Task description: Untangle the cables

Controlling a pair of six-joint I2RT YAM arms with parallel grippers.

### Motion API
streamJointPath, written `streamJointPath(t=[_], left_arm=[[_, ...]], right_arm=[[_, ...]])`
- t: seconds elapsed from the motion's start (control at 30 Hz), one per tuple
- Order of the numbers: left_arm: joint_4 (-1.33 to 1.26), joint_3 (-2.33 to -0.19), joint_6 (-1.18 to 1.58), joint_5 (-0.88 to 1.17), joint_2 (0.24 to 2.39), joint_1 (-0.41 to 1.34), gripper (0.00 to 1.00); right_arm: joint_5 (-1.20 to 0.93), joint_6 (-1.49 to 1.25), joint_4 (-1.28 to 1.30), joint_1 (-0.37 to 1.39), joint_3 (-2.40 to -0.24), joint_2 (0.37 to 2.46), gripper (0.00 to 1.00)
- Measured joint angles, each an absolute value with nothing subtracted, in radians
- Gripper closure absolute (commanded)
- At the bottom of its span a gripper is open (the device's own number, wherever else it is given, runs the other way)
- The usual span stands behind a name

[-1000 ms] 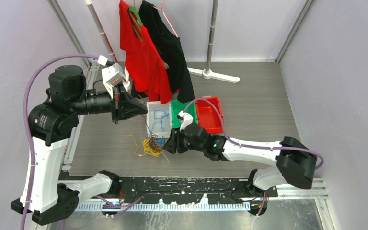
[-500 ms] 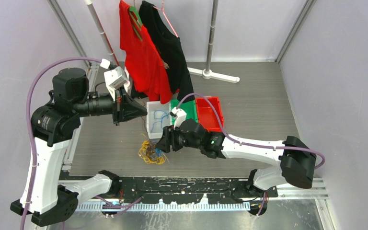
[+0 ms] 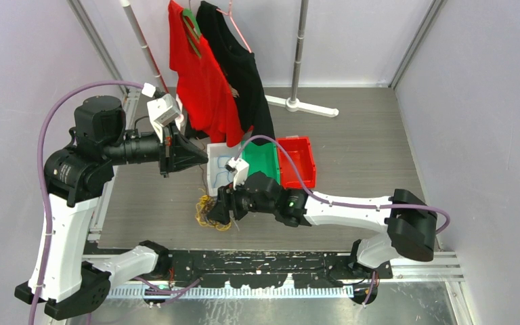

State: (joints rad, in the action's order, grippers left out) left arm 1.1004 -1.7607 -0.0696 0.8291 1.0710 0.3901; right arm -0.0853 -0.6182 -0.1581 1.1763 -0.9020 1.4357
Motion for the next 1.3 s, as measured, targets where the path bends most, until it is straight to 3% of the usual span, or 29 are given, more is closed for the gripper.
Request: streamJointPath(t=[0.27, 0.37, 0.5, 0.7, 1.3], left_arm=[[1.1, -1.768, -0.056, 0.831, 1.071, 0.39, 1.0], [1.1, -1.779, -0.051, 0.834, 1.071, 0.39, 1.0], [1.097, -1.788, -0.038, 0.838, 1.071, 0.39, 1.0], [1.097, -1.798, -0.033, 0.838, 1.074, 0.39, 1.0], [1.143, -2.107, -0.118, 0.719, 1.139, 0.39, 1.0]], right_arm=[[-0.009, -0.6, -0.169, 1.176, -0.958, 1.501, 0.47], [0.011, -0.6, -0.176, 1.176, -0.963, 1.514, 0.35], [0.014, -0.602, -0.213, 1.177, -0.963, 1.535, 0.33], [0.018, -0.599, -0.279, 1.192, -0.957, 1.563, 0.55], [0.089, -0.663, -0.232, 1.196, -0.769, 1.526, 0.63]])
